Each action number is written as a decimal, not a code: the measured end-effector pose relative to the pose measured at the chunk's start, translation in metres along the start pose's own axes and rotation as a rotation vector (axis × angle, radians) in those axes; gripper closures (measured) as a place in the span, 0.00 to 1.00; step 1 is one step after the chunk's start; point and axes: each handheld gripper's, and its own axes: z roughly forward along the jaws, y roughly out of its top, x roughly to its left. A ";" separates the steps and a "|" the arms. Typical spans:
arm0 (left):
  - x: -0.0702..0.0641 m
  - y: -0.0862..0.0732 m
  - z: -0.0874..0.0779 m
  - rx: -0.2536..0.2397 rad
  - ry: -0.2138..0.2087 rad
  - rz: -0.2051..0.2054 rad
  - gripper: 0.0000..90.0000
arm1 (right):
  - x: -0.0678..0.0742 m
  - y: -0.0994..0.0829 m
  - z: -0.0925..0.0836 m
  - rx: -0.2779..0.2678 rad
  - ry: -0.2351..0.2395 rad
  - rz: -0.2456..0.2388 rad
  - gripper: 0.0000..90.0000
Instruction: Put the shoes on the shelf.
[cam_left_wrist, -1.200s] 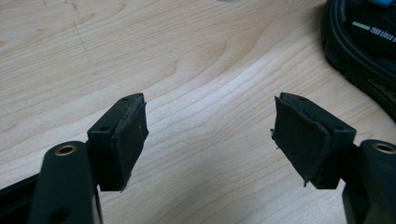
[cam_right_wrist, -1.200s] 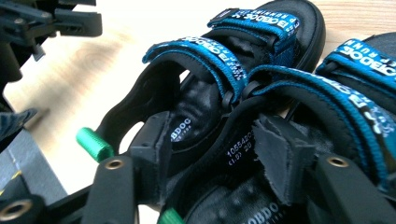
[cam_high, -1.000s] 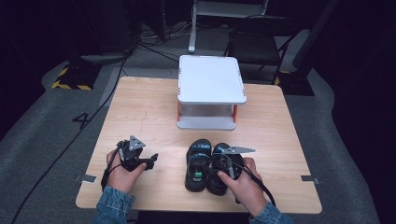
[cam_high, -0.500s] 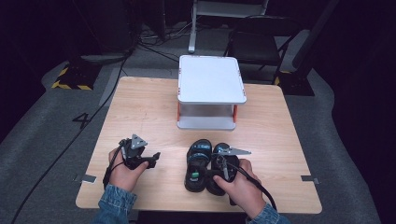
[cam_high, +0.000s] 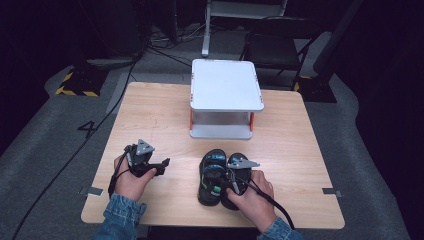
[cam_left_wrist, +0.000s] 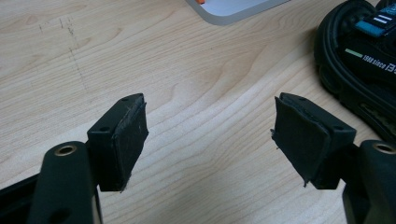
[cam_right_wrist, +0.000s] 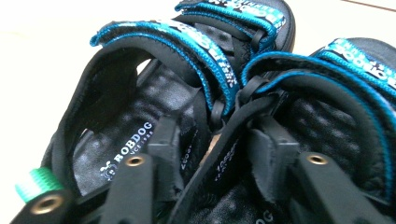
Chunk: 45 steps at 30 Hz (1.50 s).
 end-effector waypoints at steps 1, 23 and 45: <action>0.000 0.000 0.000 0.002 0.000 -0.003 0.29 | -0.003 0.000 0.000 0.004 0.016 0.002 0.72; 0.009 -0.009 -0.008 -0.003 0.021 -0.031 0.29 | -0.028 0.046 -0.009 -0.122 -0.007 -0.018 0.85; 0.017 -0.011 -0.007 -0.005 0.021 -0.049 0.30 | -0.069 0.130 0.075 -0.149 -0.101 -0.196 0.84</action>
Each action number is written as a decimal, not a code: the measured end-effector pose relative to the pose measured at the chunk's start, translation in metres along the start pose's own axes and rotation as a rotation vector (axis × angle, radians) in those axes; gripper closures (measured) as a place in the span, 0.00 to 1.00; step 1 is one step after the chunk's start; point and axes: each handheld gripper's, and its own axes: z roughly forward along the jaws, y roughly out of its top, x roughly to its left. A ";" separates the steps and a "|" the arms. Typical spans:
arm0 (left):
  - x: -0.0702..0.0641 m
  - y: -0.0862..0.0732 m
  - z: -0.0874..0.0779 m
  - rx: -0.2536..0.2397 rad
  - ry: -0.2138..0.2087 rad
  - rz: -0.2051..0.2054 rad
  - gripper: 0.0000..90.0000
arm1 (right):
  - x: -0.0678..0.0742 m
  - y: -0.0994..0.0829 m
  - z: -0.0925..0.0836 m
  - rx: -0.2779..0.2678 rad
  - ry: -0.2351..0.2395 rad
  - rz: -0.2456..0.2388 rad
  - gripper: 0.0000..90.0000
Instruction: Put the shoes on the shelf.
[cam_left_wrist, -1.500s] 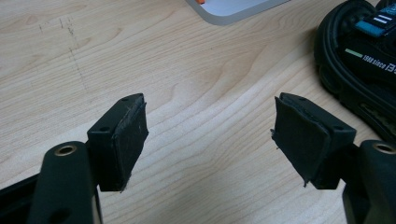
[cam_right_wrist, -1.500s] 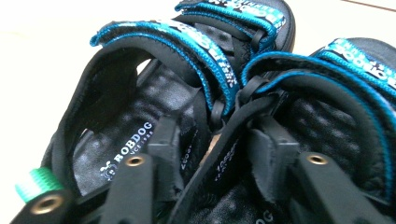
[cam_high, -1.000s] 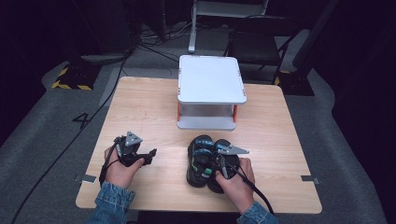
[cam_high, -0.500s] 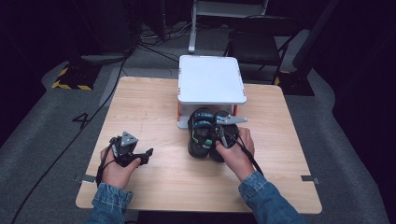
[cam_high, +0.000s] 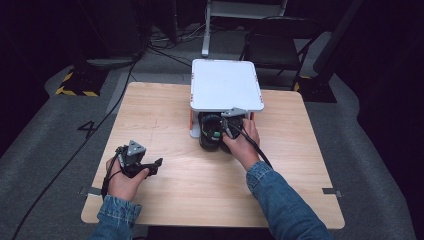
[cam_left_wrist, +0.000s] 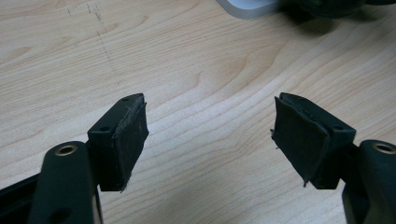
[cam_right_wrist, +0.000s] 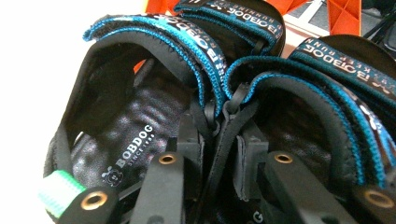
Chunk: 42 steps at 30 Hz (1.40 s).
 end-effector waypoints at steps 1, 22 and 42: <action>0.000 0.000 0.000 -0.001 0.002 -0.003 0.30 | 0.000 0.000 0.003 0.004 -0.004 -0.004 0.84; -0.006 0.004 0.008 0.009 -0.015 0.015 0.30 | -0.017 -0.007 0.000 -0.093 -0.067 0.002 0.59; -0.040 0.034 0.019 -0.022 -0.109 0.122 0.31 | -0.013 -0.050 -0.106 -0.200 0.090 0.092 0.50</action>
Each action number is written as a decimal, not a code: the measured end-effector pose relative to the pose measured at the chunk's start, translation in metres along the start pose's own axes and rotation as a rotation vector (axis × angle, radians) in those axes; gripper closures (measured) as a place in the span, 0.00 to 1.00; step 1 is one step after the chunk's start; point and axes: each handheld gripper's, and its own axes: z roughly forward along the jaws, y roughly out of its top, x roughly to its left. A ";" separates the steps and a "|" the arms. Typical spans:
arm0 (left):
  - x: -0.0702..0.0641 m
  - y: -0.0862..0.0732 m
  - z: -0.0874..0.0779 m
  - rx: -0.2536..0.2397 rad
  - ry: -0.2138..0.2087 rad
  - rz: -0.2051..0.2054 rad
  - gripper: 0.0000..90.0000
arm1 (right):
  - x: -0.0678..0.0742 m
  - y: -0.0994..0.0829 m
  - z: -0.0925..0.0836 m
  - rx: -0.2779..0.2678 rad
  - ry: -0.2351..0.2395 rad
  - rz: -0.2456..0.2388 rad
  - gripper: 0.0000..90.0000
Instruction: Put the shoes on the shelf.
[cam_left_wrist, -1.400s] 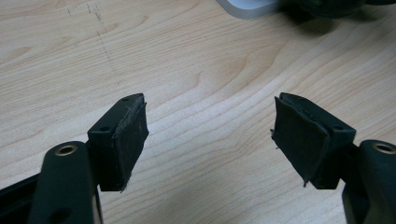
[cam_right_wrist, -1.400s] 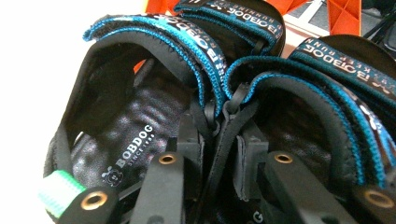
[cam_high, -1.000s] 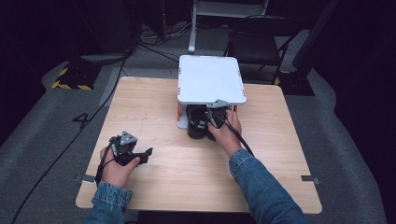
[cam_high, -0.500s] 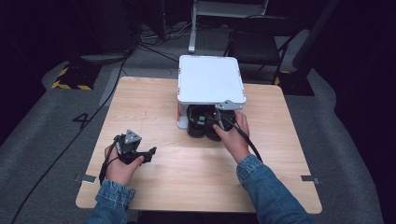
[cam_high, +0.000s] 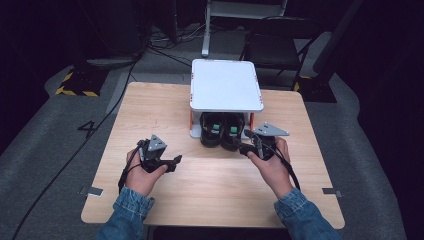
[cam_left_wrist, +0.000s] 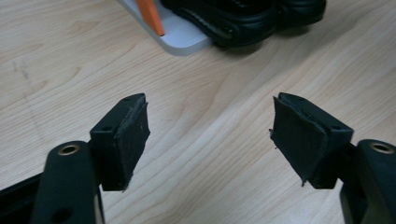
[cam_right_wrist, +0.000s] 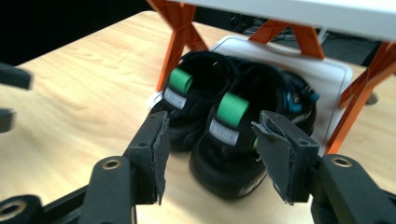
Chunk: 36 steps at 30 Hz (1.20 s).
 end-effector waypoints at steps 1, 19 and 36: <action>-0.002 0.001 0.000 0.000 -0.004 0.003 0.31 | 0.000 0.000 0.000 0.000 0.000 0.000 0.50; -0.022 0.005 0.022 0.003 -0.083 0.040 0.50 | 0.003 -0.045 -0.008 0.100 0.030 0.017 0.69; -0.039 0.026 0.097 -0.008 -0.172 0.029 0.92 | -0.004 -0.066 0.040 0.130 0.043 0.137 0.86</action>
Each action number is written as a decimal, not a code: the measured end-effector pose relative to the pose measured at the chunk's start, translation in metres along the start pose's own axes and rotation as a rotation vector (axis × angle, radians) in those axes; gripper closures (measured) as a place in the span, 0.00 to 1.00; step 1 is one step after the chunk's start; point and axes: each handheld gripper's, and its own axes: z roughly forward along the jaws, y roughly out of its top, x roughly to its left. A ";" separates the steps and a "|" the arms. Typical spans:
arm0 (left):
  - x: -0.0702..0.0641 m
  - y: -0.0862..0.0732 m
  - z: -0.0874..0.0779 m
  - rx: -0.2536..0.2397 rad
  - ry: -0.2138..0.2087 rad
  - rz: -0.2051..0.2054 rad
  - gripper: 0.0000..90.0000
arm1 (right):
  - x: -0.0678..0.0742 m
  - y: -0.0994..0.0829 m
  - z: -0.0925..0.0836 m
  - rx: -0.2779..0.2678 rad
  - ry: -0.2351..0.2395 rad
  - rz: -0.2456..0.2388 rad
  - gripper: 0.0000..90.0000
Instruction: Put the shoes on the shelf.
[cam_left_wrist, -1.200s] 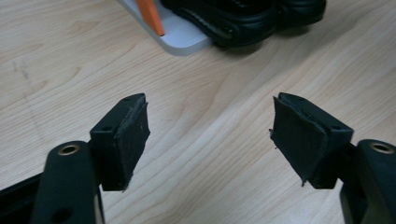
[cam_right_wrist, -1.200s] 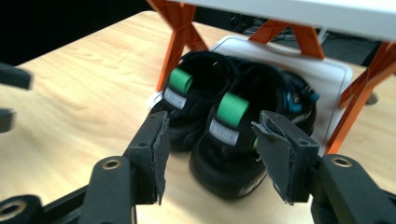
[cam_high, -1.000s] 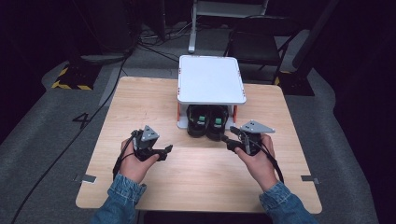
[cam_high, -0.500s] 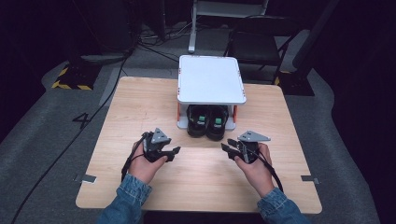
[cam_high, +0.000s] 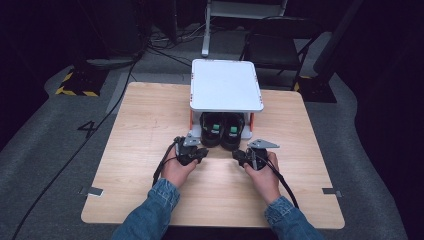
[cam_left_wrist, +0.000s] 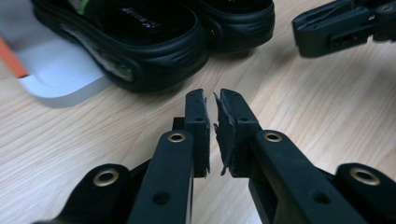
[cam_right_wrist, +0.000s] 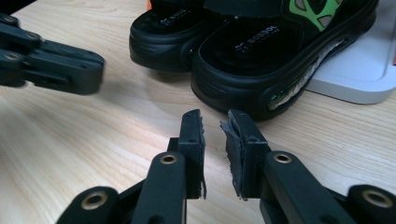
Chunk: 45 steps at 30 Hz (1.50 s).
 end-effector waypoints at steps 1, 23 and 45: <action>0.000 0.000 0.000 0.000 0.000 0.000 0.93 | 0.000 0.000 0.000 0.000 0.000 0.000 0.86; 0.006 0.022 0.049 -0.040 -0.047 -0.065 0.96 | -0.008 0.008 0.015 0.024 -0.093 -0.020 0.89; 0.039 0.054 0.077 -0.041 -0.007 -0.063 0.98 | -0.046 0.041 0.046 -0.016 -0.232 -0.052 0.85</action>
